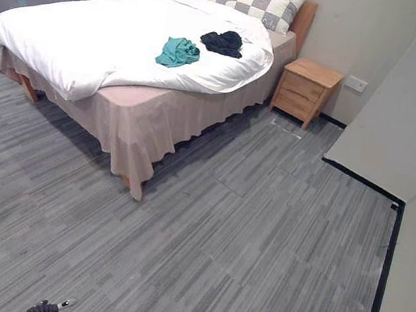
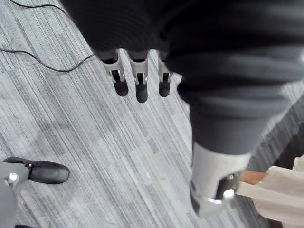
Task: Tidy the bed and pick cloth on bed and put in laundry
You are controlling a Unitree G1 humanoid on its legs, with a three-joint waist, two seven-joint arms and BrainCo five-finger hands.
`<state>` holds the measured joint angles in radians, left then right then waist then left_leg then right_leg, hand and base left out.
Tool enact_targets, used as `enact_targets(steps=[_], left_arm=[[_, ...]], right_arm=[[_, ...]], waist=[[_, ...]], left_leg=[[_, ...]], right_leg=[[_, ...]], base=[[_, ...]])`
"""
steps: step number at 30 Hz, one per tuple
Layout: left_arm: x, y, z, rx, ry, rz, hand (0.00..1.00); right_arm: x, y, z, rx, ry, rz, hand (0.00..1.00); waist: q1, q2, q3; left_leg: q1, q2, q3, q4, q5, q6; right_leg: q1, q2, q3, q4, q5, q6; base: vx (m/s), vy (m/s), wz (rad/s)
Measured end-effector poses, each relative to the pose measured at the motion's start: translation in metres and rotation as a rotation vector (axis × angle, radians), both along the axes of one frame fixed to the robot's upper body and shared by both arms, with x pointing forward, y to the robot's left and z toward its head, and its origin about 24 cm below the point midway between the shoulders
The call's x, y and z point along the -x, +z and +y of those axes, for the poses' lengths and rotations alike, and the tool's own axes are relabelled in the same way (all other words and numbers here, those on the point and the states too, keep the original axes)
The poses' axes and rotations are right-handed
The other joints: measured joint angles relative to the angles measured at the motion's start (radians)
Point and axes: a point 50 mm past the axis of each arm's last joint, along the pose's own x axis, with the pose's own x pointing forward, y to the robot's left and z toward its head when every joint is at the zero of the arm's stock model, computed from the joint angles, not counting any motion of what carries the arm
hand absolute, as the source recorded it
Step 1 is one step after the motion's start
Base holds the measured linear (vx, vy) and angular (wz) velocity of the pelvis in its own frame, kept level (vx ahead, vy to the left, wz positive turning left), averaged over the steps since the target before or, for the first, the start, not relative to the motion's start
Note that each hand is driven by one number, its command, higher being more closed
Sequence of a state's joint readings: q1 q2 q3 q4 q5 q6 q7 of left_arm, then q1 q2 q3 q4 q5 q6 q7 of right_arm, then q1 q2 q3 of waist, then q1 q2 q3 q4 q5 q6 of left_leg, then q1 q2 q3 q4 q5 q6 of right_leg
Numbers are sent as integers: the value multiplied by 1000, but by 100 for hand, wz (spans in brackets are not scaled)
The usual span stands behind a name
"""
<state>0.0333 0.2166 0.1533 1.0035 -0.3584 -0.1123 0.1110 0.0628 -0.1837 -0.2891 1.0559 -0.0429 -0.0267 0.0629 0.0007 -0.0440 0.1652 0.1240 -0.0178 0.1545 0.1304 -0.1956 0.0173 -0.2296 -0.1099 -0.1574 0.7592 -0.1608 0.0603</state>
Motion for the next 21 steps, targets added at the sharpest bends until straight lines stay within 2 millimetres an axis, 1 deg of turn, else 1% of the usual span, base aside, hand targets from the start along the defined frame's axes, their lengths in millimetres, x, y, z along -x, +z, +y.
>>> enact_targets(steps=[1, 2, 3, 4, 5, 6, 7, 8, 9, 10, 11, 12, 13, 14, 15, 16, 17, 18, 19, 20, 21], left_arm=[[0, 0, 0, -4, 0, -4, 0], [4, -1, 1, -7, 3, 1, 0], [8, -1, 2, -8, 8, 8, 0], [12, -1, 5, -14, 20, 1, 0], [10, 1, 7, -20, 23, -19, 0], [5, 5, 9, -28, 16, -48, 0], [2, 7, 10, -28, 10, -62, 0], [-2, 9, 11, -24, 4, -77, 0], [-2, 9, 12, -17, 20, -83, 0], [-1, 8, 11, -11, 32, -80, 0], [-2, 5, 4, 14, 39, -74, 0], [-4, 4, 0, 23, 35, -86, 0], [-5, 5, 0, 21, 34, -95, 0], [-4, 4, -3, 31, 40, -103, 0], [-2, 2, -8, 40, 36, -106, 0], [1, 1, -13, 48, 37, -111, 0], [3, 0, -15, 53, 39, -112, 0], [9, -3, -18, 65, 48, -99, 0], [16, -5, -20, 74, 51, -85, 0], [25, -7, -20, 78, 59, -70, 0], [30, -8, -20, 74, 64, -63, 0]], right_arm=[[1, -1, 1, -4, -8, 1, 0], [6, -2, 1, -5, -13, 13, 0], [10, -3, 1, -5, -17, 24, 0], [15, -4, 1, -7, -20, 34, 0], [16, -4, 1, -9, -19, 33, 0], [15, -4, 2, -15, -15, 30, 0], [15, -4, 2, -18, -16, 27, 0], [13, -3, 2, -24, -22, 17, 0], [11, -2, 1, -26, -27, 5, 0], [14, -2, 0, -29, -41, 7, 0], [11, 0, -3, -24, -61, -8, 0], [8, 1, -1, -26, -62, -24, 0], [7, 0, 2, -35, -66, -31, 0], [9, -1, 7, -52, -80, -32, 0], [14, -3, 10, -68, -98, -21, 0], [20, -5, 12, -80, -105, -3, 0], [22, -6, 12, -82, -108, 5, 0], [25, -6, 11, -80, -108, 17, 0], [27, -6, 11, -77, -105, 23, 0], [29, -7, 11, -73, -98, 29, 0], [28, -7, 12, -74, -98, 31, 0]], waist=[[-3, 5, 12], [-6, 3, 19], [-5, 2, 27], [-12, 6, 31], [-15, 8, 31], [-20, 9, 32], [-20, 9, 32], [-19, 6, 34], [-19, -1, 41], [-19, 3, 47], [-19, 32, 66], [-20, 47, 80], [-21, 43, 83], [-21, 42, 86], [-21, 53, 75], [-25, 62, 67], [-26, 63, 66], [-25, 70, 63], [-25, 77, 65], [-23, 80, 73], [-20, 82, 75]], left_leg=[[7, 0, -4, 15, -11, 2], [29, 1, -8, 30, -27, 4], [57, 5, -15, 30, -32, 4], [88, 27, -33, 29, -42, -12], [91, 44, -46, 29, -51, -21], [89, 66, -63, 29, -64, -34], [87, 76, -69, 26, -73, -40], [90, 92, -80, 21, -87, -60], [116, 101, -86, 6, -110, -84], [130, 111, -86, 1, -124, -92], [170, 156, -80, -10, -151, -91], [180, 169, -80, 10, -145, -88], [182, 171, -80, 30, -135, -95], [174, 180, -86, 78, -115, -104], [149, 195, -106, 166, -96, -79], [94, 213, -125, 297, -59, -79], [60, 223, -133, 378, -24, -95], [-13, 248, -141, 534, 75, -130], [-72, 280, -135, 661, 174, -139], [-148, 318, -123, 827, 152, -114], [-182, 324, -114, 893, 125, -102]], right_leg=[[-35, -14, -1, 73, 13, -15], [-74, -31, 3, 160, 10, -16], [-80, -37, 5, 188, -17, 2], [-82, -28, 14, 123, -54, 17], [-82, -13, 14, 29, -55, 17], [-81, 4, 18, -130, -39, 16], [-79, 13, 21, -229, -14, 14], [-69, 25, 36, -428, 55, 12], [-50, 20, 58, -618, 165, 27], [-39, 23, 50, -634, 228, 33], [-27, 60, 23, -567, 245, 10], [-70, 71, 17, -442, 160, -11], [-88, 69, 17, -388, 129, -30], [-90, 68, 6, -328, 89, -65], [-68, 75, -16, -312, 53, -87], [-34, 83, -35, -322, 32, -89], [-10, 90, -39, -334, 23, -96], [39, 108, -48, -371, 7, -103], [94, 130, -48, -418, -1, -113], [166, 156, -50, -472, -4, -121], [205, 163, -48, -495, -6, -133]], base=[[24, 0, 17], [131, -4, 9], [275, -37, 22], [285, -66, 30], [383, -181, 47], [286, -193, 37], [304, -215, 35], [392, -288, 24], [416, -301, 17], [509, -361, 8], [409, -268, 10], [391, -257, 12], [375, -267, 13], [371, -297, 10], [449, -351, 25], [370, -276, 29], [378, -240, 28], [403, -198, 15], [426, -171, 16], [450, -137, 12], [441, -130, 12]])
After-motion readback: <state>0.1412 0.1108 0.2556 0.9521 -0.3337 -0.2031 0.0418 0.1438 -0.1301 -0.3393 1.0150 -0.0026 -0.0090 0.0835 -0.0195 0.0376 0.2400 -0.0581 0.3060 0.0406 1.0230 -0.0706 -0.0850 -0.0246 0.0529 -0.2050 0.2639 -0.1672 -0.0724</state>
